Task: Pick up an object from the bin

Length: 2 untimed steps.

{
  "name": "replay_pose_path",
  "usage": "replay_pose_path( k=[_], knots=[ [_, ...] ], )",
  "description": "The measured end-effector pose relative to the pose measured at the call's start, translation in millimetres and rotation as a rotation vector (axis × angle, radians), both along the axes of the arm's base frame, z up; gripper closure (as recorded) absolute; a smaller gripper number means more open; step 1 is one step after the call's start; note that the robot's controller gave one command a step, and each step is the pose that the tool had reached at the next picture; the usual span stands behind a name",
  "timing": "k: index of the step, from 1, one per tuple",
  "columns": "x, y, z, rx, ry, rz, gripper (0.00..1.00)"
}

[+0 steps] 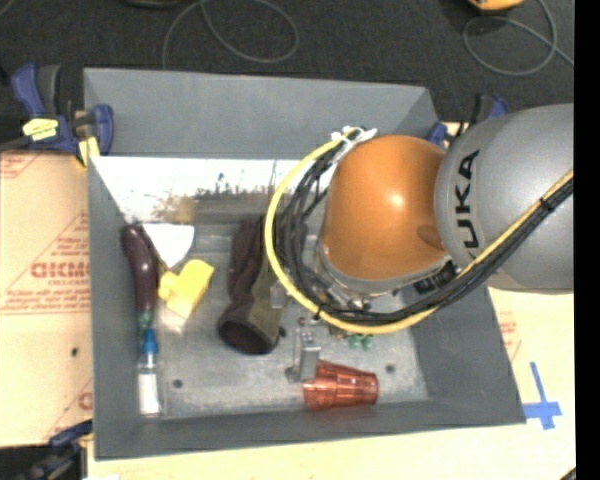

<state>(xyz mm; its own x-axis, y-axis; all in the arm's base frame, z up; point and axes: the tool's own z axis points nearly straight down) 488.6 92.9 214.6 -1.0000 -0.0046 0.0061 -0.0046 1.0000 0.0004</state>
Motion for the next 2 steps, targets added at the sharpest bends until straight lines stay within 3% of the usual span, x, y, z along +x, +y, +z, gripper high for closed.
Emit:
replay_pose_path(
  k=[1, 2],
  knots=[
    [1.6, 0, 4, 0.001, -0.008, -0.003, 0.0],
    [8.5, -11, -36, 0.001, -0.016, 0.026, 0.0]
  ],
)
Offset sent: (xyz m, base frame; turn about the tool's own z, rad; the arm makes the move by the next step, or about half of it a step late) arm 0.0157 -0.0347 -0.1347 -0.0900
